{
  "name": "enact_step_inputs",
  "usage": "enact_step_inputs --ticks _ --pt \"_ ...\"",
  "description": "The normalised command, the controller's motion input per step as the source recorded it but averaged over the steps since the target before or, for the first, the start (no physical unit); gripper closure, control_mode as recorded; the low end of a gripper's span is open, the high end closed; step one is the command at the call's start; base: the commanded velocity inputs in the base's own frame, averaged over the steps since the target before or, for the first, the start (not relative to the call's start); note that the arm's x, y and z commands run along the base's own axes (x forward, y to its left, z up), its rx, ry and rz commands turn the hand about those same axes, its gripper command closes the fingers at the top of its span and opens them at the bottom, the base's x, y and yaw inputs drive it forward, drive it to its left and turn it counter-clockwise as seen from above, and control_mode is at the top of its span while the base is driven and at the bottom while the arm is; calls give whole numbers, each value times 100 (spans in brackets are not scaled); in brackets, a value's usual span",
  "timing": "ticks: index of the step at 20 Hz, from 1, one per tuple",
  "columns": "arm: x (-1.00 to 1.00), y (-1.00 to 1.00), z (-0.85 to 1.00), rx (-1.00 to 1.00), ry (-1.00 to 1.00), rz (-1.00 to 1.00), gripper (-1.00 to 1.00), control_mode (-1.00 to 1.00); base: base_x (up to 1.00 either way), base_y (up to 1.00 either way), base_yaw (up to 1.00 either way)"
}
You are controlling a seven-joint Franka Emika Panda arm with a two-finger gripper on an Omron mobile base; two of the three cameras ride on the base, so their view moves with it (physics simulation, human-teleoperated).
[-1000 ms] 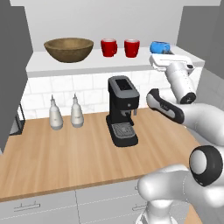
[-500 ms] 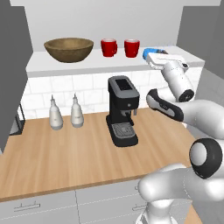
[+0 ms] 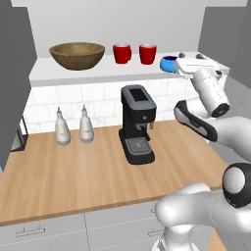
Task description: Gather all objects into one cabinet and sort the glasses and bowls to opposite sides.
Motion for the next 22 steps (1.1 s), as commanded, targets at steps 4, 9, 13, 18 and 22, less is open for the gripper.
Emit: enact_step_inputs --ticks 4,9,13,18,22 --pt "-52 0 9 4 -4 0 -100 -100 0 0 0" --pt "-49 14 5 8 16 2 -100 -100 0 0 0" --pt "-63 4 72 11 39 0 -100 -100 0 0 0" --pt "-91 1 29 4 18 0 -100 -100 0 0 0" --pt "-100 0 -11 0 4 0 -100 -100 0 0 0"
